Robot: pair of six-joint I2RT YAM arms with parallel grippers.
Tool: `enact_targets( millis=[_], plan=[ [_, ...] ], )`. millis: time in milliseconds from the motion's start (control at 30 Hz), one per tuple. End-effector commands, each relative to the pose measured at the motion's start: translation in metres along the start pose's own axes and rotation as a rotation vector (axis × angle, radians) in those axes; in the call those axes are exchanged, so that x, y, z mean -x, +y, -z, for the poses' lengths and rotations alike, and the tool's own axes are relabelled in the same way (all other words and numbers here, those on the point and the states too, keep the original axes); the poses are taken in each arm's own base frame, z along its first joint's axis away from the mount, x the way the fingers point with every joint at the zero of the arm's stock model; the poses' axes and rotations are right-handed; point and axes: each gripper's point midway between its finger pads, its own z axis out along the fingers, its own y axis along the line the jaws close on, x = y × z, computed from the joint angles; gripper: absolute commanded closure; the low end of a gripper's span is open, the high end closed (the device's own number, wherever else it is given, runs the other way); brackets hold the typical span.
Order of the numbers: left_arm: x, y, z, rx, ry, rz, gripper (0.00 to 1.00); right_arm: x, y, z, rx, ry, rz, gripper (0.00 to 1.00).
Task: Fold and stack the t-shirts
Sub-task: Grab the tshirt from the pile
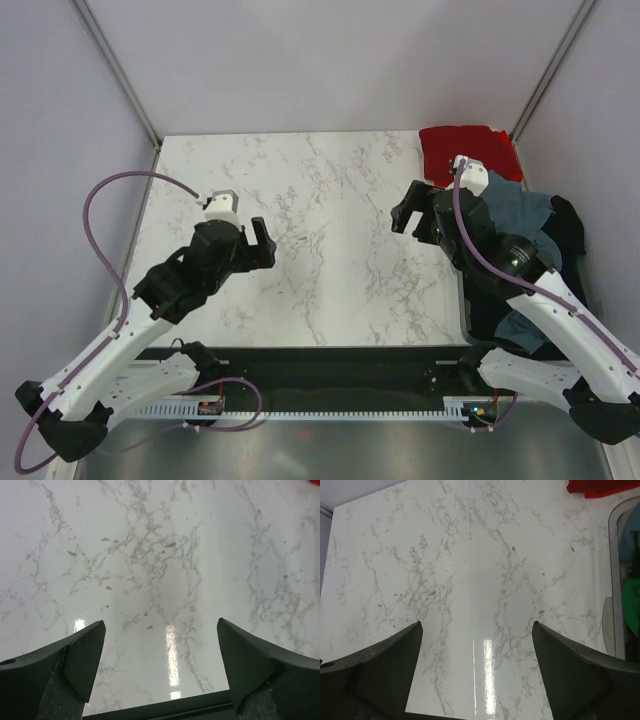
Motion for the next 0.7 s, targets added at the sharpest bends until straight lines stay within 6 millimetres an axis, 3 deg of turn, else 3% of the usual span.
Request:
enact_targets(
  millis=[0, 67, 100, 133, 167, 200, 267, 300, 367, 400, 433, 600, 667],
  plan=[
    [-0.020, 0.021, -0.004, 0.061, 0.063, -0.113, 0.00, 0.014, -0.007, -0.005, -0.045, -0.072, -0.008, 0.02],
    [-0.029, 0.021, -0.004, 0.055, 0.084, -0.085, 0.00, 0.010, -0.014, -0.014, -0.057, -0.038, 0.032, 0.02],
    [-0.031, 0.020, -0.001, 0.035, 0.084, -0.085, 0.00, 0.017, -0.034, -0.024, -0.113, -0.034, 0.010, 0.02],
    [-0.037, 0.024, -0.003, 0.042, 0.093, -0.095, 0.00, 0.007, -0.036, -0.036, -0.085, 0.046, 0.000, 0.02],
    [-0.037, 0.024, -0.002, 0.038, 0.088, -0.093, 0.00, 0.006, -0.052, -0.044, -0.115, 0.078, -0.007, 0.02],
    [-0.036, 0.021, 0.002, 0.013, 0.088, -0.095, 0.00, 0.019, -0.090, -0.052, -0.204, 0.072, -0.067, 0.02],
    [-0.033, 0.019, 0.006, -0.014, 0.081, -0.113, 0.00, 0.018, -0.125, -0.060, -0.280, 0.120, -0.126, 0.02],
    [-0.034, 0.016, 0.008, -0.033, 0.089, -0.128, 0.00, 0.026, -0.162, -0.061, -0.371, 0.110, -0.183, 0.02],
    [-0.039, 0.016, 0.010, -0.051, 0.110, -0.145, 0.00, 0.019, -0.198, -0.063, -0.424, 0.152, -0.259, 0.02],
    [-0.043, 0.018, 0.010, -0.046, 0.117, -0.147, 0.00, 0.018, -0.231, -0.058, -0.494, 0.151, -0.320, 0.02],
    [-0.046, 0.019, 0.010, -0.045, 0.122, -0.141, 0.00, 0.003, -0.247, -0.063, -0.539, 0.199, -0.348, 0.02],
    [-0.043, 0.029, 0.012, -0.013, 0.089, -0.142, 0.01, -0.033, -0.274, -0.086, -0.588, 0.263, -0.413, 0.02],
    [-0.043, 0.027, 0.014, -0.026, 0.083, -0.140, 0.01, -0.031, -0.281, -0.094, -0.600, 0.245, -0.404, 0.02]
  ],
)
